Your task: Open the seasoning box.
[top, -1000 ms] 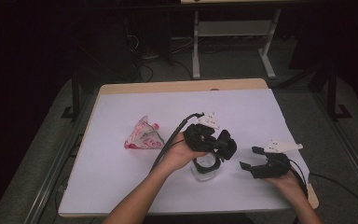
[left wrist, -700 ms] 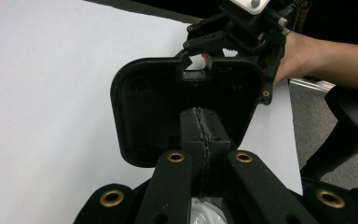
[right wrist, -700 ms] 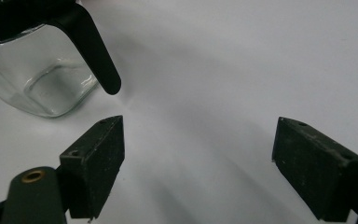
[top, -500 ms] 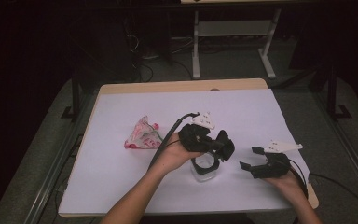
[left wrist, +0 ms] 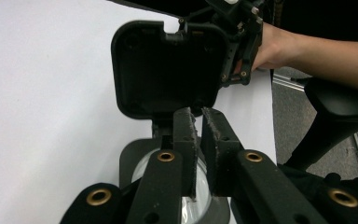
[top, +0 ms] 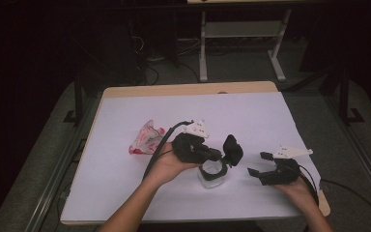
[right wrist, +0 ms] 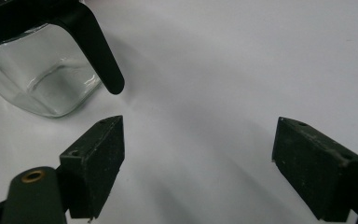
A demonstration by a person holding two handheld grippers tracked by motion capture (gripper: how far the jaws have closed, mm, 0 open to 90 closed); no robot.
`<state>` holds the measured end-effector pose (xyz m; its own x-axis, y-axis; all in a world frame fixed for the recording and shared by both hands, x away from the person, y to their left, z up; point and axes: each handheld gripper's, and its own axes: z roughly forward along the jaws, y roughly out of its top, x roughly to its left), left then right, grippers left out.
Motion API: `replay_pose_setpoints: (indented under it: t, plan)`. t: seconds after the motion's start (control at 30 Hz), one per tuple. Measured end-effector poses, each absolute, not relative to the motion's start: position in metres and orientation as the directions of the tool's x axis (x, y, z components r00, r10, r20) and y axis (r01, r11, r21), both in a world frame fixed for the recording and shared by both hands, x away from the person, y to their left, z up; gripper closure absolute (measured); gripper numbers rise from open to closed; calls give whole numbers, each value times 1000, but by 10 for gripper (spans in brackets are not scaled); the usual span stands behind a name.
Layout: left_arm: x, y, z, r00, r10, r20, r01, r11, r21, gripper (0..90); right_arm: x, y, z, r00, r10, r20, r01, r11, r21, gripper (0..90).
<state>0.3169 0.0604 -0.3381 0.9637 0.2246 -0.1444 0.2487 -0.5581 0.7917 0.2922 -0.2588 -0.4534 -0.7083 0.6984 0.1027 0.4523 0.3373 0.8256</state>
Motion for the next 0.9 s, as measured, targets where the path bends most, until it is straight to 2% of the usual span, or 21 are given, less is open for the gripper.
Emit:
replay_pose_setpoints:
  t: [0.37,0.57,0.9]
  plan:
    - [305,84,-346,964,230,-131,242,-572,783,688,292,-259,-454,-705,702,103,456,337,824,164]
    - [298,95,-350,970,219,-106,217,-586,781,566,292,-259,-454,-707,700,102,454,339,824,164]
    - [289,114,-361,966,239,-97,225,-600,768,506,292,-259,-454,-705,702,101,454,337,825,165]
